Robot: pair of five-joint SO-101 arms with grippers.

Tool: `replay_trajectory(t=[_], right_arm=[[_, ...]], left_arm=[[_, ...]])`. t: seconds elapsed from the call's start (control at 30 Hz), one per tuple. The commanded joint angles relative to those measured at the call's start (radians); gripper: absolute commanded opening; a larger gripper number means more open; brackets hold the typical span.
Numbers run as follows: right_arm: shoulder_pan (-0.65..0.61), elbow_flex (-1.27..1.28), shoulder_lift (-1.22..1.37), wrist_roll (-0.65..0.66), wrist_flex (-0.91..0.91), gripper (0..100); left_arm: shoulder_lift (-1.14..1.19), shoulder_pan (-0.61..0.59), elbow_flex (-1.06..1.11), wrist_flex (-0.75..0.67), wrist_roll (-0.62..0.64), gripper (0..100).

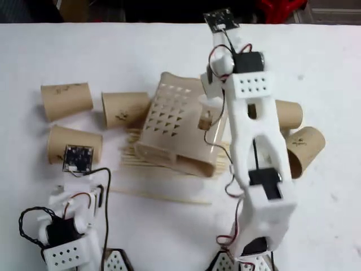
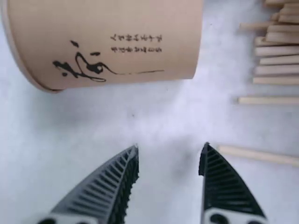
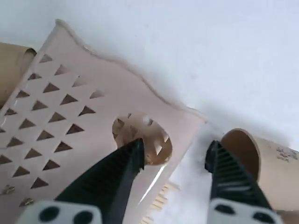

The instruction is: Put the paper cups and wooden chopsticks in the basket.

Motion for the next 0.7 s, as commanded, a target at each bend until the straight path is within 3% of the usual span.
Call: replay_trajectory(t=[0.0,0.53,0.67], right_arm=[[-0.001,-0.083,0.067,-0.009,-0.013,22.4],[0.042,-0.091,0.283,0.000,-0.007,22.0],[0.054,-0.091,0.302,-0.003,-0.035,10.1]], left_arm=[[-0.004,-0.008,-0.003,0.003,-0.003,22],[-0.004,-0.008,-0.003,0.003,-0.003,22],[-0.004,-0.008,-0.003,0.003,-0.003,22]])
